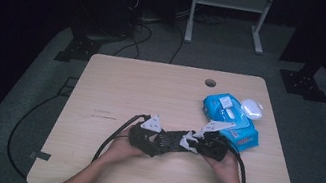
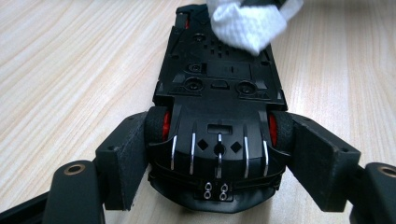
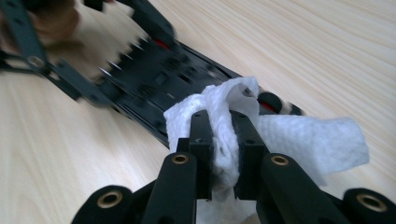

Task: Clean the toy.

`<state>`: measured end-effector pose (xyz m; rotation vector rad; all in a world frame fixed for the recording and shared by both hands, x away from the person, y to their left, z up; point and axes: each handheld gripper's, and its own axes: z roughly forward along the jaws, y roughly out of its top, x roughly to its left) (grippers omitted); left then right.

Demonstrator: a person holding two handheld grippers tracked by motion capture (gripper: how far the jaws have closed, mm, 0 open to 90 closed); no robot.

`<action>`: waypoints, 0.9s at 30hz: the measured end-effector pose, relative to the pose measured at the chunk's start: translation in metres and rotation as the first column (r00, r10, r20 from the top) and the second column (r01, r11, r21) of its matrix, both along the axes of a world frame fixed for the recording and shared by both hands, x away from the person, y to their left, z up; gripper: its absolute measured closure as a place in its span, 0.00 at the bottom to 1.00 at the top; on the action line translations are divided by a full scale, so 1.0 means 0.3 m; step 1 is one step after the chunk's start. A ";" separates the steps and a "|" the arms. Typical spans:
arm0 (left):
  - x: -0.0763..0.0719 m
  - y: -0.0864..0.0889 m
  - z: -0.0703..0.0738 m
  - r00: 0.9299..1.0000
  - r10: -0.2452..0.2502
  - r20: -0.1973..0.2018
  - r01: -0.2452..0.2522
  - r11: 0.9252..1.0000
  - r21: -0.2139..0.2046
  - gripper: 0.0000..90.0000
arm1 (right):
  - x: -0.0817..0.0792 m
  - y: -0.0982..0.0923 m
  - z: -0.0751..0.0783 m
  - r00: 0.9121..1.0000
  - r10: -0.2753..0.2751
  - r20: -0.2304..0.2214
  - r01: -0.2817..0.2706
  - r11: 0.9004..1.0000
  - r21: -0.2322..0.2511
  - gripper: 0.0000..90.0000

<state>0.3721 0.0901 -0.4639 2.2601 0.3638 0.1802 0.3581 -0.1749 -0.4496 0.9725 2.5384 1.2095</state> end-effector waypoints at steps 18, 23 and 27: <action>0.010 0.015 -0.002 1.000 0.003 0.000 -0.003 1.000 0.002 0.29 | 0.136 0.052 0.014 0.996 -0.085 0.018 0.086 0.996 -0.018 0.89; 0.008 0.016 0.002 1.000 0.009 0.008 -0.009 1.000 0.003 0.29 | 0.130 -0.021 -0.003 0.991 -0.130 -0.020 0.130 0.991 -0.019 0.89; 0.007 0.016 0.003 1.000 0.012 0.010 -0.012 1.000 0.002 0.29 | 0.083 -0.052 -0.006 0.993 -0.113 -0.032 0.112 0.993 -0.021 0.89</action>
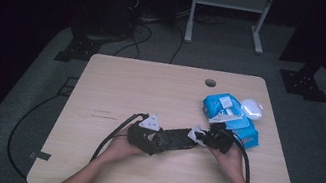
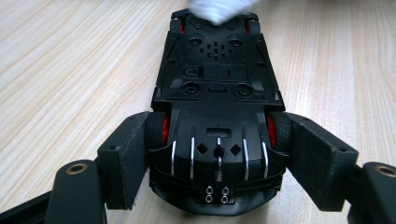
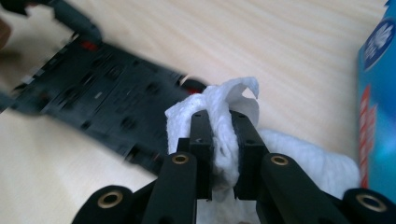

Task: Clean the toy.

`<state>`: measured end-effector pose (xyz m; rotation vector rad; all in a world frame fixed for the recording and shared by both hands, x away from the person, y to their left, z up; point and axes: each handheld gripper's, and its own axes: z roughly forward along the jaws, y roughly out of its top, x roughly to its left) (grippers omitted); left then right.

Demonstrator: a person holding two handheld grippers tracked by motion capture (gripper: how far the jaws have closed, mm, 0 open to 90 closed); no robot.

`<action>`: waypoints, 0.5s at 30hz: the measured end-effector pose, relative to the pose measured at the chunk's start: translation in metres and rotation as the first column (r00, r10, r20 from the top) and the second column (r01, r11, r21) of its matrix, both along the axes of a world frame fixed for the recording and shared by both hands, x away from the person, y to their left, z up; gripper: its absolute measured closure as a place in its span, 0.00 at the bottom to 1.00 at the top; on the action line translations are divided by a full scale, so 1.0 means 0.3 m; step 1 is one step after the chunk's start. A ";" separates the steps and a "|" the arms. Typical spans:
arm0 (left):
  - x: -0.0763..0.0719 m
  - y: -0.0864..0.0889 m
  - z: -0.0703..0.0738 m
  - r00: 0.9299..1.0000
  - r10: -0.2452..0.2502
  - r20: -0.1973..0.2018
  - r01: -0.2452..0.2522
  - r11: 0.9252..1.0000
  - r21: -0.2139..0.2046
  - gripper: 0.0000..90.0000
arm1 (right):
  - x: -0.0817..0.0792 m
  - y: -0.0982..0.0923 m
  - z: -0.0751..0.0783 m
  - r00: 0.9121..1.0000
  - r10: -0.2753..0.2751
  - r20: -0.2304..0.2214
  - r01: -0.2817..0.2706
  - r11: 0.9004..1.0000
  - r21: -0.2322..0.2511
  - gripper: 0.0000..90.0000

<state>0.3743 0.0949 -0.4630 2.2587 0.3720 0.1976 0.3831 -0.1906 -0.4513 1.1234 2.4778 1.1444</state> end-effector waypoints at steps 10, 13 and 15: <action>-0.002 -0.010 -0.004 1.000 -0.007 0.008 0.007 1.000 0.003 0.29 | -0.086 0.102 0.021 0.991 0.132 0.004 -0.132 0.991 0.018 0.89; -0.006 -0.014 -0.003 1.000 -0.006 0.017 0.006 1.000 0.010 0.29 | -0.099 0.191 0.024 0.983 0.181 0.015 -0.181 0.983 0.037 0.89; -0.002 -0.011 -0.006 1.000 -0.005 0.001 0.005 1.000 0.003 0.29 | -0.097 0.253 0.032 0.977 0.213 0.026 -0.214 0.976 0.043 0.89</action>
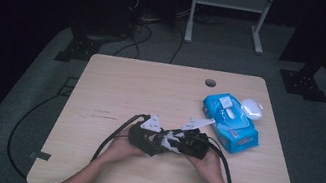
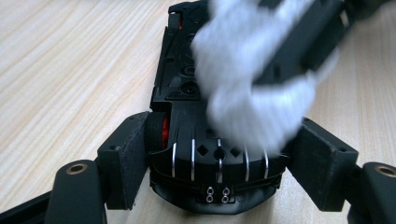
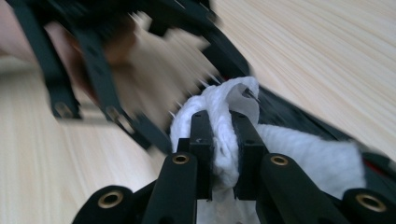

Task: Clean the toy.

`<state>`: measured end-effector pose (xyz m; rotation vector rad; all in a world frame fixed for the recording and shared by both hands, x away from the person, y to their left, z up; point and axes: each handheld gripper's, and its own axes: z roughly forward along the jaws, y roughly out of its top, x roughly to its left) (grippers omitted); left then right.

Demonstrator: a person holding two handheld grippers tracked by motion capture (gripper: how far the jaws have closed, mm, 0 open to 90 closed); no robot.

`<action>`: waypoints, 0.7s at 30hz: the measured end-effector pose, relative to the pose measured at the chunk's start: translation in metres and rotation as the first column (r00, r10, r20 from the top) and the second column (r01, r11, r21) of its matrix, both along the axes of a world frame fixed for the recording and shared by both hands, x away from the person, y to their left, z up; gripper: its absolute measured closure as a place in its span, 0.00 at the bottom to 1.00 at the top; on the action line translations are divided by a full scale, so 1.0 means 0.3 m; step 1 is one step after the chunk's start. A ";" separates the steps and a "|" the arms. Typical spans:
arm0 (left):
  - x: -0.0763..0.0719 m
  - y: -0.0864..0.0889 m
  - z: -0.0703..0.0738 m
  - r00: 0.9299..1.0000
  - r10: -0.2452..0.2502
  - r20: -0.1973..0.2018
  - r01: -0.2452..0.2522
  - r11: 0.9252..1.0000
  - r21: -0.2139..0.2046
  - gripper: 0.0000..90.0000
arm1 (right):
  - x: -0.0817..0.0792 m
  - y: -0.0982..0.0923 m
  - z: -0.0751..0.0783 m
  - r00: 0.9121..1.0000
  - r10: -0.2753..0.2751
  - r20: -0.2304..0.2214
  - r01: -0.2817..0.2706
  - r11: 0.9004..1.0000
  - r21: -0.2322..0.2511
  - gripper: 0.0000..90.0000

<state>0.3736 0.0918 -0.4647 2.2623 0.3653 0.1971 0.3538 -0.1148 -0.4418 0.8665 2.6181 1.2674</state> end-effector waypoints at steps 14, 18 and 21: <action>0.002 0.003 -0.003 1.000 0.002 -0.004 -0.001 1.000 0.008 0.29 | 0.025 0.061 0.005 0.999 0.018 0.048 -0.015 0.999 -0.051 0.89; 0.004 0.002 -0.001 1.000 -0.001 -0.002 0.001 1.000 0.005 0.29 | 0.015 -0.017 -0.001 0.998 -0.037 0.050 0.040 0.998 -0.054 0.89; 0.005 0.001 0.001 1.000 -0.004 -0.001 0.004 1.000 0.008 0.29 | -0.007 -0.040 -0.002 0.998 -0.031 0.047 0.034 0.998 -0.055 0.89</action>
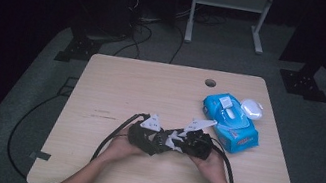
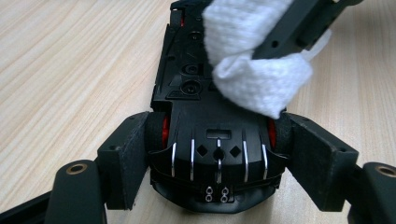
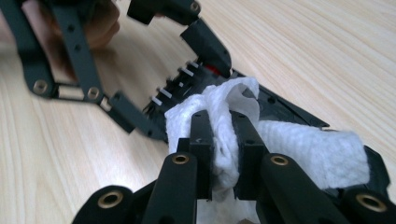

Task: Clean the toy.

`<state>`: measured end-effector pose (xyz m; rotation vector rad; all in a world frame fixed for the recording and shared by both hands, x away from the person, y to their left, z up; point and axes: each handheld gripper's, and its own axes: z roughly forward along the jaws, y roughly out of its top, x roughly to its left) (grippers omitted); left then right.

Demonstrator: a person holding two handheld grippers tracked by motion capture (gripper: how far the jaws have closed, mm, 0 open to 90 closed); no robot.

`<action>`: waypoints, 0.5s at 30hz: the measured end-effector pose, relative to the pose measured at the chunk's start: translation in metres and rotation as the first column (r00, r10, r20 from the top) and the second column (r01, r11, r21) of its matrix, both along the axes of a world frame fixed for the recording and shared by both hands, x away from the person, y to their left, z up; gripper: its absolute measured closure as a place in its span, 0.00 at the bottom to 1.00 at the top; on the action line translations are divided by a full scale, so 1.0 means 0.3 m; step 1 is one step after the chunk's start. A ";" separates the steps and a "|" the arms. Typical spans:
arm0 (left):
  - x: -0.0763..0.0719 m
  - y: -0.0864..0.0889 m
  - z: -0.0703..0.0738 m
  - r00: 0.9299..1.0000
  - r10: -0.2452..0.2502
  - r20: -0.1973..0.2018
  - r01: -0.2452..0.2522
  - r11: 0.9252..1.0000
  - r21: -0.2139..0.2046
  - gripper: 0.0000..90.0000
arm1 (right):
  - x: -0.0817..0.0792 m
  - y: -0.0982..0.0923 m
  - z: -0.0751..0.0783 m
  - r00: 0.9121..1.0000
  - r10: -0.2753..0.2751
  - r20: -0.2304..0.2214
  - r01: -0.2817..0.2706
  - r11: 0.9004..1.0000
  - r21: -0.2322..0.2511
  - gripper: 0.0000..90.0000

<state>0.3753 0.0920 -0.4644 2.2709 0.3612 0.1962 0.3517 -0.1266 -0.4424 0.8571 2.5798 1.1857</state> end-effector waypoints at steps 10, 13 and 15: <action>0.005 0.010 0.006 1.000 -0.003 0.007 0.003 1.000 -0.005 0.29 | 0.059 -0.194 -0.021 0.987 -0.157 -0.045 0.156 0.988 -0.014 0.89; 0.003 0.006 0.008 1.000 -0.002 0.007 0.002 1.000 -0.004 0.29 | 0.087 -0.233 -0.032 0.976 -0.205 -0.074 0.206 0.979 0.007 0.89; 0.002 0.003 0.010 1.000 -0.005 0.014 0.005 1.000 -0.003 0.29 | 0.104 -0.231 -0.036 0.974 -0.212 -0.076 0.213 0.977 0.012 0.89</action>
